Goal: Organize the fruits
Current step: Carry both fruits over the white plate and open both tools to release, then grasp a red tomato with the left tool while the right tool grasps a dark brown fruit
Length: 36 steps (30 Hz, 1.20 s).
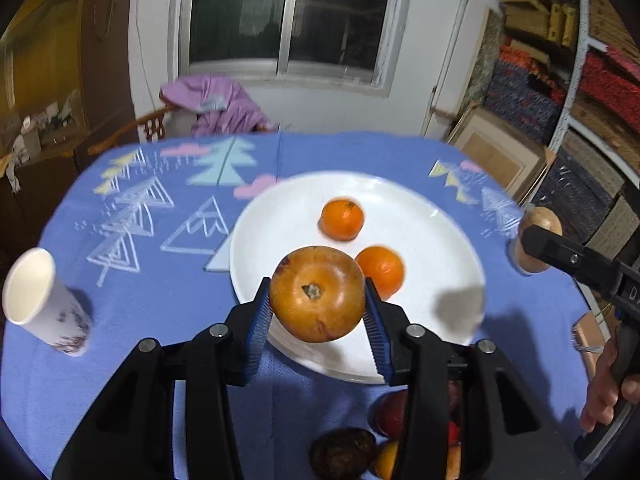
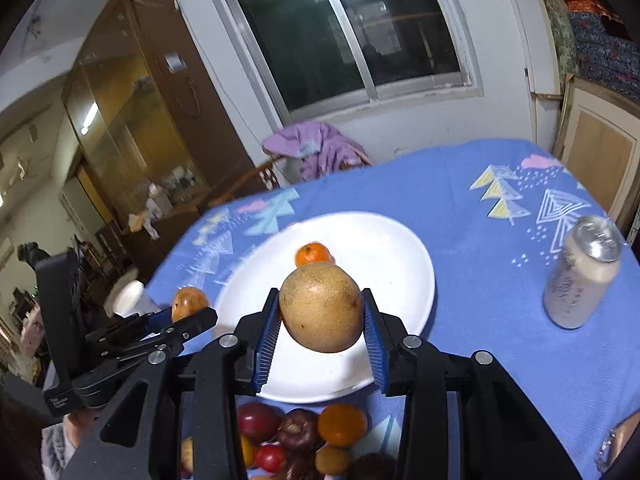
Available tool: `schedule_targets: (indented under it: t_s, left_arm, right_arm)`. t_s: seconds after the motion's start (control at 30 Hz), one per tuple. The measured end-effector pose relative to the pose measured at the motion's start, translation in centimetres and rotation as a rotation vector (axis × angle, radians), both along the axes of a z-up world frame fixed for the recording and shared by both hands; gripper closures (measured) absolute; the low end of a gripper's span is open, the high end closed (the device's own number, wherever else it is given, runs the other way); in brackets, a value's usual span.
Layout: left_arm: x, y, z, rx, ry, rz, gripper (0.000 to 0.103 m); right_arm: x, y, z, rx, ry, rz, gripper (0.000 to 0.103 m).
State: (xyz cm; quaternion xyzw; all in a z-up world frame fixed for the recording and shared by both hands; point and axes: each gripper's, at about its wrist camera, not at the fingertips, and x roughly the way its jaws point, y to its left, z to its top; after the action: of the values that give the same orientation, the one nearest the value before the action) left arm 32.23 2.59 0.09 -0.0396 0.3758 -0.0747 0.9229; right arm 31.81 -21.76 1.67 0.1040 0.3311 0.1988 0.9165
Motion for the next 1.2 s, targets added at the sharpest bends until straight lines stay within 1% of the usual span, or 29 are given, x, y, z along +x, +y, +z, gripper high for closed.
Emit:
schedule_targets:
  t_s: [0.07,0.17,0.23,0.3,0.33,0.4,0.43,0.5,0.57,0.6,0.63,0.67,0.7,0.73,0.77,0.83,0.87,0.9,0.93,1.0,1.1,1.2]
  left_arm:
    - [1.3,0.0,-1.8,0.006,0.039,0.002,0.060]
    - [2.1,0.2,-3.5,-0.003,0.072,-0.011,0.060]
    - [2.4,0.5,-3.6,-0.035,0.076,-0.021,0.060]
    - [2.5,0.6,-3.6,-0.032,0.070,-0.019,0.060]
    - [2.5,0.6,-3.6,-0.031,0.077,-0.023,0.059]
    - [2.6,0.6,-3.7,-0.040,0.081,-0.026,0.057]
    - [2.5,0.7,-3.5,-0.039,0.077,-0.024,0.055]
    - [2.1,0.7,-2.9,-0.040,0.062,-0.018,0.038]
    - [1.5,0.9,-1.9,-0.041,0.038,-0.010,0.034]
    - [1.0,1.1,-1.2,-0.045,0.025,-0.009,0.034]
    - [0.4,1.4,-0.4,-0.053,0.009,-0.005,0.033]
    - [-0.1,1.6,0.3,-0.059,-0.001,-0.002,0.029]
    - [-0.8,1.9,1.1,-0.062,-0.018,0.008,0.023]
    - [-1.9,2.2,1.9,-0.062,-0.037,0.019,0.020]
    - [-2.8,2.3,2.4,-0.060,-0.049,0.019,0.019]
    - [-4.8,2.4,2.8,-0.047,-0.066,0.009,0.018]
    - [-6.6,2.4,2.6,-0.030,-0.075,0.001,0.017]
    - [-7.9,2.4,2.3,-0.020,-0.083,-0.001,0.011]
    - [-9.7,2.3,1.6,0.005,-0.088,0.000,0.008]
    - [-12.5,2.3,0.3,0.054,-0.094,0.009,0.008]
    - [-16.3,2.4,-2.2,0.104,-0.075,0.022,0.008]
    - [-18.3,2.2,-3.9,0.145,-0.046,-0.002,0.008]
  right_arm:
    - [1.7,1.2,-1.9,-0.055,0.041,0.008,0.063]
    - [2.8,2.0,-3.6,-0.088,0.069,0.001,0.063]
    - [3.2,2.3,-4.5,-0.104,0.090,0.009,0.062]
    - [3.4,2.4,-5.1,-0.110,0.097,0.005,0.061]
    - [3.6,2.4,-5.3,-0.111,0.102,0.005,0.058]
    - [3.5,2.1,-5.1,-0.096,0.099,0.000,0.055]
    - [3.4,2.0,-4.9,-0.086,0.097,-0.002,0.051]
    - [2.8,1.5,-3.7,-0.052,0.078,-0.003,0.049]
    - [1.6,1.2,-1.9,-0.025,0.041,0.000,0.048]
    - [0.6,0.9,-0.6,-0.007,0.013,0.004,0.046]
    - [-0.3,0.6,0.3,0.006,-0.006,0.005,0.041]
    - [-1.6,0.2,1.5,0.017,-0.035,0.010,0.038]
    - [-2.4,-0.1,2.3,0.021,-0.055,0.015,0.033]
    - [-4.0,-0.4,3.1,0.021,-0.090,0.019,0.029]
    - [-5.3,-0.7,3.6,0.019,-0.116,0.018,0.028]
    - [-7.6,-1.5,3.6,0.017,-0.141,0.018,0.021]
    - [-9.0,-2.0,3.2,0.019,-0.155,0.018,0.019]
    - [-10.2,-2.6,2.7,0.014,-0.167,0.013,0.017]
    - [-11.2,-3.1,2.0,0.004,-0.175,0.003,0.016]
    - [-12.4,-4.2,0.5,-0.010,-0.169,-0.012,0.016]
    - [-13.6,-5.7,-2.1,-0.026,-0.095,-0.039,0.016]
    - [-13.9,-6.4,-2.7,0.006,-0.066,-0.047,0.014]
